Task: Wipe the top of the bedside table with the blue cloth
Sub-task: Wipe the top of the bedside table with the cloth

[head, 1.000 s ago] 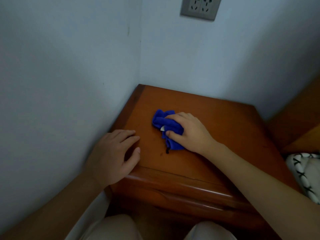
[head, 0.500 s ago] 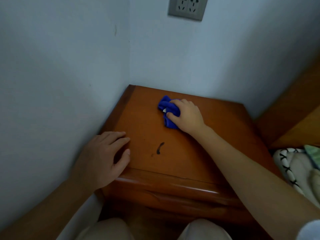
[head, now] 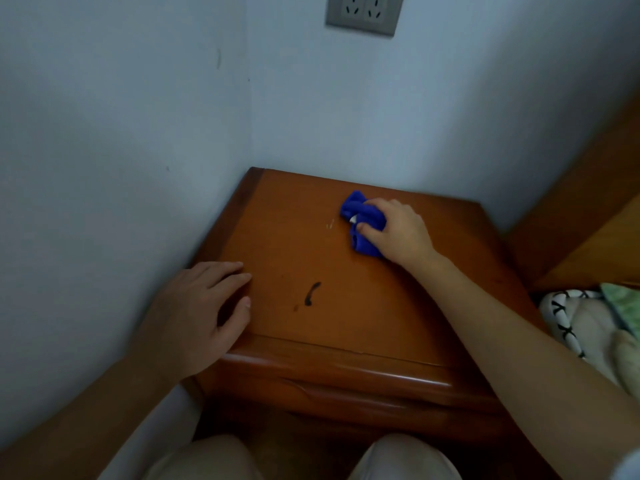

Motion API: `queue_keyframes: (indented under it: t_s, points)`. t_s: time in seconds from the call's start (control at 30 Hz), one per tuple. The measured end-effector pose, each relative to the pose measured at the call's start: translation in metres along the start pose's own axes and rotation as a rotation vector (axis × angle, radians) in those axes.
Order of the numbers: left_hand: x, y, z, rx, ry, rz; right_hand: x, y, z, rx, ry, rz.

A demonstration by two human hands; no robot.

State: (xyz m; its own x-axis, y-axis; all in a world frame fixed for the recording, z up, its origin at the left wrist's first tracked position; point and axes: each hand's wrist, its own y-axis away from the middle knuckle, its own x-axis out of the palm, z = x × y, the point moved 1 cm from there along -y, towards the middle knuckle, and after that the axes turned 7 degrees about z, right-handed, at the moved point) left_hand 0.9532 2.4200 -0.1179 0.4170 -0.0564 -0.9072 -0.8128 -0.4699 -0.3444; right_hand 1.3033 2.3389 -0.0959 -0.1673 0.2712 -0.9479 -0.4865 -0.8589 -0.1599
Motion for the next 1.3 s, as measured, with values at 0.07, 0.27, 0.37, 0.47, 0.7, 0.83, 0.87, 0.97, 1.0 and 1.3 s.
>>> queue_keyframes:
  t_s: [0.07, 0.27, 0.37, 0.47, 0.7, 0.83, 0.87, 0.97, 1.0, 1.3]
  points:
    - [0.000, 0.000, -0.001, 0.004, 0.002, -0.008, 0.002, -0.016, -0.006, 0.072, 0.022, -0.006]
    - [-0.003, 0.000, -0.001, 0.022, -0.015, 0.002, 0.008, -0.001, -0.001, 0.020, 0.024, -0.001]
    - [-0.005, 0.000, -0.003, 0.016, -0.023, 0.010, 0.004, 0.031, 0.010, -0.061, 0.024, 0.018]
    - [-0.008, 0.000, -0.009, -0.014, -0.026, 0.028, -0.002, 0.074, 0.024, -0.146, 0.000, 0.043]
    - [-0.006, -0.020, -0.045, -0.159, -0.174, 0.109, -0.016, 0.135, 0.031, -0.246, -0.032, 0.142]
    - [0.017, -0.030, -0.100, -0.006, -0.135, 0.152, -0.024, 0.135, 0.025, -0.225, -0.014, 0.171]
    - [0.024, -0.031, -0.111, 0.026, -0.125, 0.171, -0.026, 0.133, 0.021, -0.207, 0.026, 0.156]
    - [0.037, -0.032, -0.128, 0.033, -0.105, 0.187, -0.030, 0.122, -0.002, -0.121, 0.137, 0.077]
    - [0.041, -0.031, -0.128, 0.027, -0.093, 0.178, -0.028, 0.119, -0.011, -0.089, 0.127, 0.055]
    - [0.045, -0.028, -0.124, 0.009, -0.043, 0.170, -0.009, 0.046, -0.044, -0.187, -0.048, -0.045]
